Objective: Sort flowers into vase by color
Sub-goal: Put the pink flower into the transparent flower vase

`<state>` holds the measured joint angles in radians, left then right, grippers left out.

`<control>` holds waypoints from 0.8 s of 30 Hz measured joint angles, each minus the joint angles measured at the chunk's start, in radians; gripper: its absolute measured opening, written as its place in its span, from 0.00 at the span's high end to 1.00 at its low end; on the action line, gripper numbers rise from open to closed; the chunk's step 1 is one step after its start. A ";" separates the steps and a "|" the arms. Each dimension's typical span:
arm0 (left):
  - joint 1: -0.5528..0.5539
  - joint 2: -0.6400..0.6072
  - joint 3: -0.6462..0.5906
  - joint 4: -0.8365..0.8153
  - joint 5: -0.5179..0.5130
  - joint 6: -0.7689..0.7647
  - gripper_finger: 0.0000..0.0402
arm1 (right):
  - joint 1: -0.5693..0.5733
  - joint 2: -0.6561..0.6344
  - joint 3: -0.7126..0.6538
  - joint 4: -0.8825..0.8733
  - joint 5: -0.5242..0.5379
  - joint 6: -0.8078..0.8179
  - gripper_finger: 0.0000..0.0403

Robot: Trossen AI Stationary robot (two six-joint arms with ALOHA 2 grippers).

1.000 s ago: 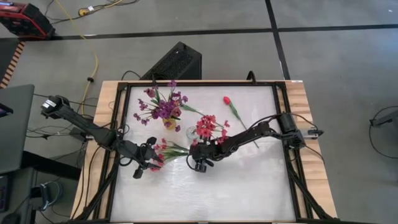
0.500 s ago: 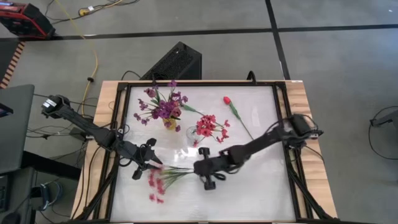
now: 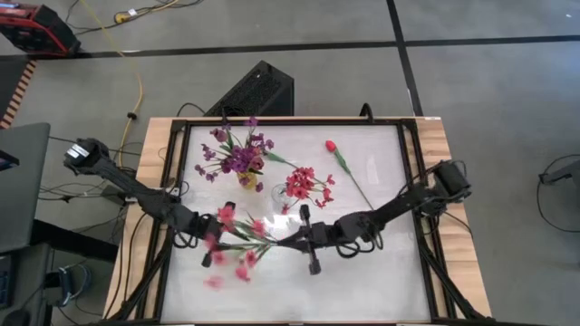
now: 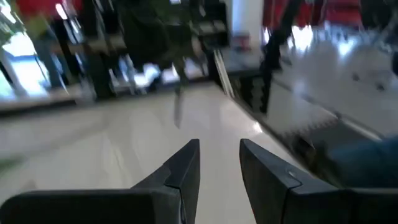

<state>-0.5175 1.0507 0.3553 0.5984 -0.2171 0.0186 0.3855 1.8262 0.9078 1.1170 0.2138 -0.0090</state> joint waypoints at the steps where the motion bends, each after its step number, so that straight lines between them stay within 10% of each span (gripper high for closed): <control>1: 0.000 0.031 0.000 0.073 -0.010 0.025 0.74 | -0.007 0.019 0.021 0.017 -0.001 0.000 0.96; 8: 0.001 0.200 0.011 0.392 -0.067 0.100 0.74 | -0.029 0.080 0.102 0.002 -0.002 -0.066 0.96; 24: 0.065 0.377 0.156 0.406 -0.109 0.102 0.74 | -0.047 0.076 0.127 -0.001 -0.003 -0.097 0.96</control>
<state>-0.4526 1.4281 0.5110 1.0046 -0.3264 0.1202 0.3386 1.9018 1.0348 1.1160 0.2111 -0.1062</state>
